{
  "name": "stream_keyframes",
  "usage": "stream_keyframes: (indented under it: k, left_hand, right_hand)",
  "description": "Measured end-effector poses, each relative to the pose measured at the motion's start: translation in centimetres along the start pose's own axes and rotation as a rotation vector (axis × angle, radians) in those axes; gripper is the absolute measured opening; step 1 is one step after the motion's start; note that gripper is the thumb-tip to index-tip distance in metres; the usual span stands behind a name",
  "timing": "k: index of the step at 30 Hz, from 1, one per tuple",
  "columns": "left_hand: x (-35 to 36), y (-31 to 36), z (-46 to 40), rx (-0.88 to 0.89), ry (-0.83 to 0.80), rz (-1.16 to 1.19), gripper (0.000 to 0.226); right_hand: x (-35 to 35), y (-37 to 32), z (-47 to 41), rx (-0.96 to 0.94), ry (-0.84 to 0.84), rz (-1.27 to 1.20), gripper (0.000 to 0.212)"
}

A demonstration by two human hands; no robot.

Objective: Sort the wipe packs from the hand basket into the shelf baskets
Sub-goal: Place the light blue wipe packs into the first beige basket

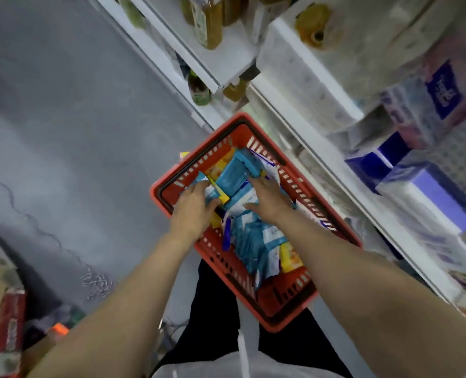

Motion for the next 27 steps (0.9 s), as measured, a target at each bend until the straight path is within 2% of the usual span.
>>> stream_keyframes:
  k: [2, 4, 8, 10, 12, 17, 19, 21, 23, 27]
  left_hand:
    - [0.2, -0.6, -0.6, -0.002, 0.001, 0.019, 0.048]
    - [0.4, -1.1, -0.8, -0.006, 0.009, 0.043, 0.047]
    - [1.1, -1.7, -0.8, -0.025, 0.059, 0.086, 0.040]
    - [1.5, -1.5, -1.0, -0.023, 0.061, 0.100, 0.038]
    - [2.2, -1.0, -1.4, -0.006, 0.057, 0.123, 0.038]
    - [4.5, 0.8, -3.3, 0.008, 0.108, 0.087, 0.046]
    - [5.5, 1.3, -4.2, -0.052, 0.112, 0.042, 0.050]
    - [6.5, 1.4, -4.9, -0.116, 0.087, -0.048, 0.054]
    - [7.0, 1.6, -5.5, -0.161, 0.078, -0.095, 0.051]
    - [6.1, 2.5, -4.6, -0.200, 0.132, 0.035, 0.033]
  right_hand:
    - [0.7, 0.0, -0.5, 0.001, -0.041, 0.092, 0.082]
    - [0.9, 0.0, -1.1, -0.026, -0.007, 0.194, 0.077]
    - [0.4, -0.3, -1.2, -0.032, 0.169, 0.188, 0.037]
    - [0.2, -0.1, -0.3, -0.066, 0.206, 0.174, 0.023]
    - [-0.1, 0.5, 1.2, 0.003, 0.205, 0.019, 0.015]
    - [-0.3, 3.5, 6.0, 0.472, 0.218, -0.524, 0.023]
    - [-0.3, 4.5, 7.5, 0.612, 0.175, -0.734, 0.040]
    - [-0.5, 5.2, 8.4, 0.659, 0.140, -0.828, 0.061]
    - [-0.6, 5.8, 9.0, 0.683, 0.110, -0.884, 0.069]
    - [-1.2, 6.2, 9.5, 0.789, 0.032, -1.119, 0.055]
Point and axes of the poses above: each hand's wrist, its own z-axis away from the middle knuckle, its own x-axis out of the palm, y = z × x, the point moved 2 cm from there along -z, towards the middle knuckle, and after that the axes turned 15 degrees about y, right-handed, at the moved point
